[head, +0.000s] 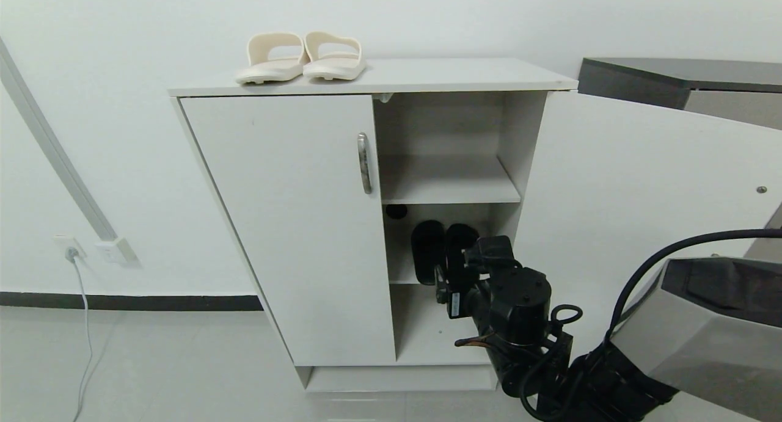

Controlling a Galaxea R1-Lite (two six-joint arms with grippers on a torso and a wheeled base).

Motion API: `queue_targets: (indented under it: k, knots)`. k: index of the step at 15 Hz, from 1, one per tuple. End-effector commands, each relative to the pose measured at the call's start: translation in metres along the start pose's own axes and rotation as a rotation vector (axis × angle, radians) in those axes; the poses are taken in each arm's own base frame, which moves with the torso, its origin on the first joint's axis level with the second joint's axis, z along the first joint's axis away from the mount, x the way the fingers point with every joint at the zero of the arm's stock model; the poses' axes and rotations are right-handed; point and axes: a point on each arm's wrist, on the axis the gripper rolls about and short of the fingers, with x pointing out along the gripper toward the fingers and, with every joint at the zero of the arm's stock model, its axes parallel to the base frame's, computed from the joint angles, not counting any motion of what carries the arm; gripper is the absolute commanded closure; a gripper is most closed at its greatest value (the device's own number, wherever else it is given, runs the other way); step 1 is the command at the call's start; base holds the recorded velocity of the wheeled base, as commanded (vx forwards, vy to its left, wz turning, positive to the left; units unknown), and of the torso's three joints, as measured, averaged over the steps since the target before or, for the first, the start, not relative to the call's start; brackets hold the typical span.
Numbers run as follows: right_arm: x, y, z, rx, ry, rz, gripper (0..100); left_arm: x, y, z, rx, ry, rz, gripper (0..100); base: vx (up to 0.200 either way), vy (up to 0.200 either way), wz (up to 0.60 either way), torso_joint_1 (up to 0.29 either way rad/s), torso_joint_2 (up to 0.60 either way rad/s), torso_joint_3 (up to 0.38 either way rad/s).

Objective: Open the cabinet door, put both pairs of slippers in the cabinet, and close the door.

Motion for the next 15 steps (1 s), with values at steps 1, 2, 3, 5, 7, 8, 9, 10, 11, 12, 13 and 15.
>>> queue_targets:
  k: [1, 2, 3, 5, 7, 8, 9, 10, 11, 12, 13, 15]
  knots:
    - [0.0001, 0.0001, -0.0004, -0.002, 0.001, 0.000, 0, 0.0001, 0.0000, 0.0001, 0.000, 0.001, 0.000, 100, 0.000, 0.000, 0.00, 0.000, 0.00, 0.000]
    - [-0.0001, -0.0001, -0.0007, -0.004, 0.002, 0.000, 0, 0.0001, 0.0000, 0.0001, 0.000, 0.001, 0.002, 100, 0.000, 0.000, 0.00, 0.000, 0.00, 0.000]
    - [-0.0001, -0.0001, -0.0007, -0.004, 0.002, 0.000, 0, 0.0001, 0.0000, 0.0001, 0.000, 0.001, 0.002, 100, 0.000, 0.000, 0.00, 0.000, 0.00, 0.000]
    - [-0.0003, -0.0003, -0.0018, -0.005, 0.004, 0.000, 0, 0.0000, 0.0000, 0.0005, 0.000, -0.001, 0.000, 100, 0.000, 0.000, 0.00, 0.000, 0.00, 0.000]
    - [-0.0015, -0.0006, -0.0025, -0.009, 0.008, 0.001, 0, 0.0001, 0.0000, 0.0001, 0.000, 0.001, 0.000, 100, 0.000, 0.000, 0.00, 0.000, 0.00, 0.000]
    - [-0.0030, -0.0004, -0.0048, -0.015, 0.015, 0.004, 0, 0.0001, 0.0000, 0.0001, 0.000, 0.001, 0.002, 100, 0.000, 0.200, 0.00, 0.012, 0.00, 0.002]
    - [-0.0030, -0.0005, -0.0057, -0.015, 0.018, 0.004, 0, 0.0001, 0.0000, 0.0001, 0.000, 0.001, 0.000, 100, 0.000, 0.200, 0.00, -0.002, 0.00, 0.002]
    - [-0.0027, -0.0010, -0.0058, -0.018, 0.019, 0.004, 0, 0.0001, 0.0000, 0.0001, 0.000, 0.001, 0.002, 100, 0.000, 0.200, 0.00, -0.007, 0.00, 0.012]
    - [-0.0030, -0.0005, -0.0058, -0.018, 0.019, 0.005, 0, 0.0001, 0.0000, 0.0001, 0.000, 0.001, 0.000, 100, 0.000, 0.200, 0.00, 0.012, 0.00, 0.007]
    - [-0.0030, -0.0005, -0.0058, -0.018, 0.019, 0.005, 0, 0.0001, 0.0000, 0.0001, 0.000, 0.001, 0.002, 100, 0.000, 0.200, 0.00, 0.017, 0.01, -0.002]
    - [-0.0030, -0.0005, -0.0058, -0.018, 0.019, 0.005, 0, 0.0001, 0.0000, 0.0001, 0.000, 0.001, 0.000, 100, 0.000, 0.200, 0.00, 0.002, 0.00, 0.002]
    - [-0.0032, -0.0007, -0.0061, -0.019, 0.020, 0.005, 0, 0.0001, 0.0000, 0.0001, 0.000, 0.001, 0.002, 100, 0.000, 0.200, 0.00, -0.002, 0.00, 0.002]
